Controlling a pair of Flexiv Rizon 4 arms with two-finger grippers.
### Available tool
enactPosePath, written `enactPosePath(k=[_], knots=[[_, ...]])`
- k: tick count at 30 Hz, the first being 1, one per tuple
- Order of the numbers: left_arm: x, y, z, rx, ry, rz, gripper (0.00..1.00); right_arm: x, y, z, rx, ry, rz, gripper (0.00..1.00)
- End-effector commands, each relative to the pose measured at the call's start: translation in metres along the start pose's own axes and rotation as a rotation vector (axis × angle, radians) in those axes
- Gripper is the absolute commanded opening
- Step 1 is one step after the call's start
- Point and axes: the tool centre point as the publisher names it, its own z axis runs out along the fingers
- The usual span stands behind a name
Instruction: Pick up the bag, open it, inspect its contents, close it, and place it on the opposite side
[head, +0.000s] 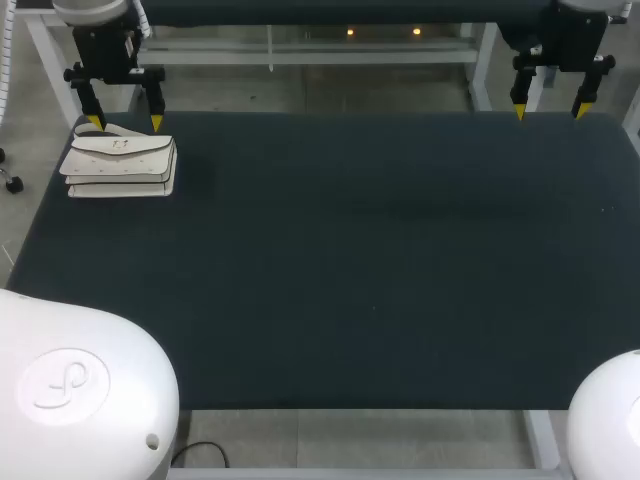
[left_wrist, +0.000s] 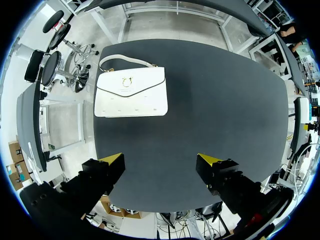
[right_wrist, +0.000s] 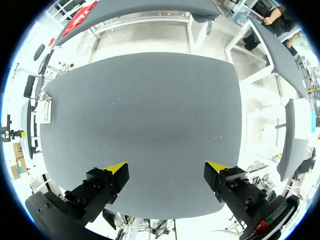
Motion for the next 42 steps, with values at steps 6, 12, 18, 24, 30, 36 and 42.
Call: enactPosePath(k=[6, 12, 18, 24, 30, 36, 42], knots=[[0.001, 0.0, 0.0, 0.0, -0.002, -0.002, 1.0, 0.0, 0.0, 0.0, 0.002, -0.002, 0.0, 1.0], [0.001, 0.0, 0.0, 0.0, -0.002, -0.002, 1.0, 0.0, 0.0, 0.0, 0.002, -0.002, 0.0, 1.0], [-0.003, -0.005, 0.002, -0.015, 0.032, 0.032, 1.0, 0.012, 0.002, -0.002, -0.042, -0.032, -0.14, 1.0], [-0.015, -0.011, 0.003, -0.021, 0.091, 0.066, 1.0, 0.035, -0.007, 0.004, -0.189, -0.017, -0.488, 1.0], [-0.033, -0.017, 0.005, -0.01, 0.138, 0.054, 1.0, 0.045, -0.028, 0.021, -0.365, 0.038, -0.797, 1.0], [-0.048, -0.024, 0.005, 0.007, 0.193, 0.058, 1.0, 0.045, -0.04, 0.037, -0.499, 0.155, -0.944, 1.0], [-0.06, -0.028, 0.005, 0.019, 0.239, 0.053, 1.0, 0.054, -0.051, 0.048, -0.58, 0.224, -1.089, 1.0]])
